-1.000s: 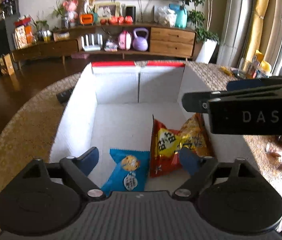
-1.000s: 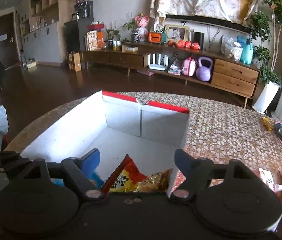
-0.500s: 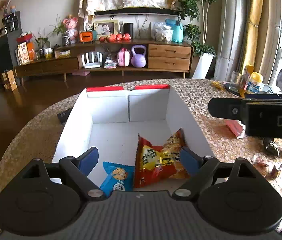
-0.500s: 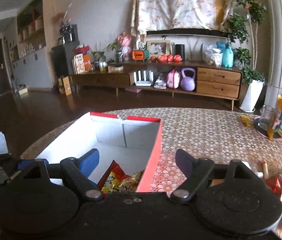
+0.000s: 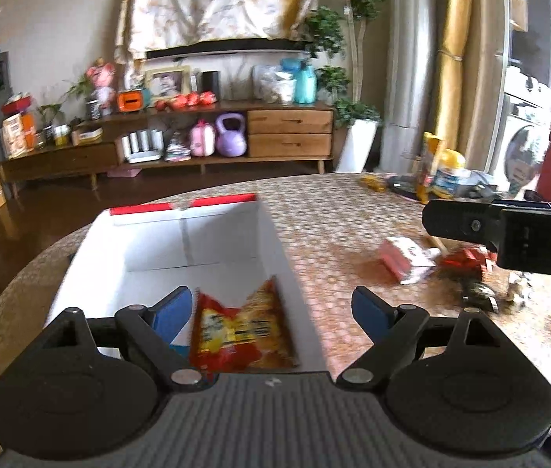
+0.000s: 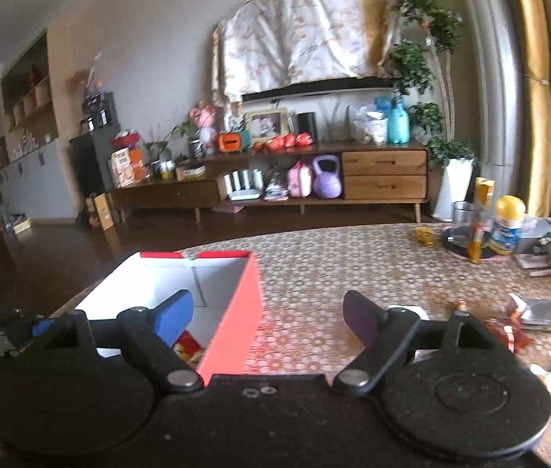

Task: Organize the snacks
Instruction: 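Move both tools back over the table toward the remaining snacks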

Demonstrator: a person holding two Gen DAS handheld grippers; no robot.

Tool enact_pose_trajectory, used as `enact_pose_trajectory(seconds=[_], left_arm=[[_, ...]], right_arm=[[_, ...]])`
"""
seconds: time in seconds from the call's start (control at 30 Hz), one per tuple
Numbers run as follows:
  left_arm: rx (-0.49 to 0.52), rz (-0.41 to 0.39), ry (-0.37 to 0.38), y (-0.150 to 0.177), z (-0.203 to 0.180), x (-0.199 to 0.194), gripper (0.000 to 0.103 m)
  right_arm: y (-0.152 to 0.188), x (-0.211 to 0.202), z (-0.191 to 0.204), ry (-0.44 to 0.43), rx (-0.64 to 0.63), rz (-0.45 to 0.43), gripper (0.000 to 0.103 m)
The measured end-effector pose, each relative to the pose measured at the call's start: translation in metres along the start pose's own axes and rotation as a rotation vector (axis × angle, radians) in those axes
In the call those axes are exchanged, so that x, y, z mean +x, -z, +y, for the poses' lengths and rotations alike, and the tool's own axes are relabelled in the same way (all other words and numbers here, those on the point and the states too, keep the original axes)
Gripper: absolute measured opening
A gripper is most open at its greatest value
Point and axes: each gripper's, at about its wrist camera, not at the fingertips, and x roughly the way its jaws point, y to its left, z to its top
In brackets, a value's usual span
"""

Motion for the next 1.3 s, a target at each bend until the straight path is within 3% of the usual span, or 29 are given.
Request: enact_pose_trajectory(seconds=[0.63,1.3], left_arm=[[0.118,0.009,0.233,0.013,-0.115,0.031,0.089],[0.185,0.061,0.346,0.033,-0.188,0.055,0.089]], right_arm=[[0.049,-0.063,-0.095,0.220,0.111,-0.035,0.084],[0.096,-0.106,-0.159,0.387,0.211,-0.031,0.085]])
